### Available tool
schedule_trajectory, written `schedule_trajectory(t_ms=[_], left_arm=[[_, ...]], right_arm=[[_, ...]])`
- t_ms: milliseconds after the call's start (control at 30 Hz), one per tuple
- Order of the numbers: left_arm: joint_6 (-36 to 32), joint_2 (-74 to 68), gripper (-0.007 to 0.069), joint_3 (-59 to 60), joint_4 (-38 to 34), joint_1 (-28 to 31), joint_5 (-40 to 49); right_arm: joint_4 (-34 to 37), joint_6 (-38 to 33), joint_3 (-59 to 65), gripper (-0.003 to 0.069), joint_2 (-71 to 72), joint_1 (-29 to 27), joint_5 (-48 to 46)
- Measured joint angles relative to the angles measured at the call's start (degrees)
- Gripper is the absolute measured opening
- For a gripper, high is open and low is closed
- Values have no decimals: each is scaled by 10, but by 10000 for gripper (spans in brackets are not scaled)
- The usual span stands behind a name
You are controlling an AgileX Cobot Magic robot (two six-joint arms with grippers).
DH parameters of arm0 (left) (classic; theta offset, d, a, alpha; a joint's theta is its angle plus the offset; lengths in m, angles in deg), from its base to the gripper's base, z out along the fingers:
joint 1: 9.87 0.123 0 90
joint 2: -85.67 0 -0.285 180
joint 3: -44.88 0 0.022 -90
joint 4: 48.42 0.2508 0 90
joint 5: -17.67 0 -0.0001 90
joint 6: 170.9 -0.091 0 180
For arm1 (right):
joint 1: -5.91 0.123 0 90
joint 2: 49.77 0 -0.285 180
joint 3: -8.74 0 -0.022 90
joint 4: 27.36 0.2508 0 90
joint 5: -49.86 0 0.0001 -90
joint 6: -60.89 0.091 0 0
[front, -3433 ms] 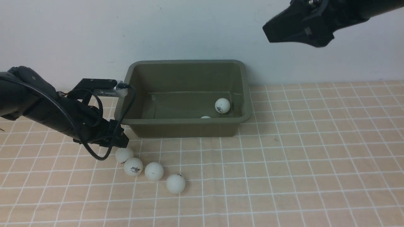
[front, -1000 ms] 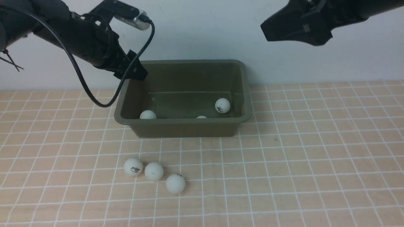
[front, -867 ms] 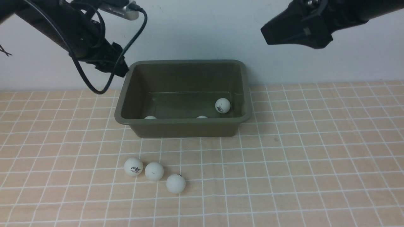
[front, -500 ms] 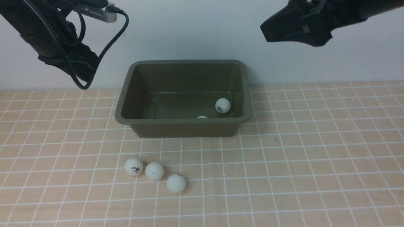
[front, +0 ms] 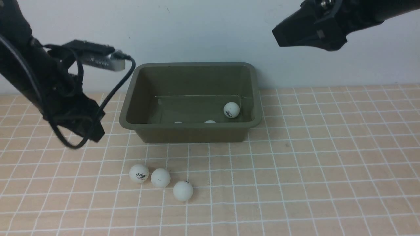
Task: Put the table tennis balls into the box on the light coffee tablecloth.
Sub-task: 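Reach for and grasp a ping pong ball on the table beside the basket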
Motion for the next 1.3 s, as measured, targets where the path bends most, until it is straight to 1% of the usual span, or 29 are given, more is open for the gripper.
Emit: schedule_trajectory(t_ms=[67,100,200,300,367,567,700,800,967,1100,1300], left_arm=[[-31,13,242,41,-24,-1,0],[-33,13,245,43,-24,-1,0],[-63,12,298,71,-56,-2,-5],[-81,6,338,90,-66,-2,-44],[-92,-8,356,97,-68,-2,-85],[-98,-55,363,97,-78,-2,-163],[-99,-94,363,97,-83,-2,-193],[-101,-116,363,97,-100,-2,-202],[-135,-139,363,97,-154,-2,-204],[-149,-142,363,97,-163,-2,-217],[-151,-142,363,97,-167,-2,-232]], right_arm=[[0,0,0,512,0,0,-1],[0,0,0,512,0,0,-1],[0,0,0,512,0,0,-1],[1,0,0,512,0,0,-2],[2,0,0,512,0,0,-2],[3,0,0,512,0,0,-1],[7,0,0,512,0,0,1],[9,0,0,512,0,0,2],[13,0,0,512,-4,0,2],[13,0,0,512,-6,0,2],[13,0,0,512,-10,0,2]])
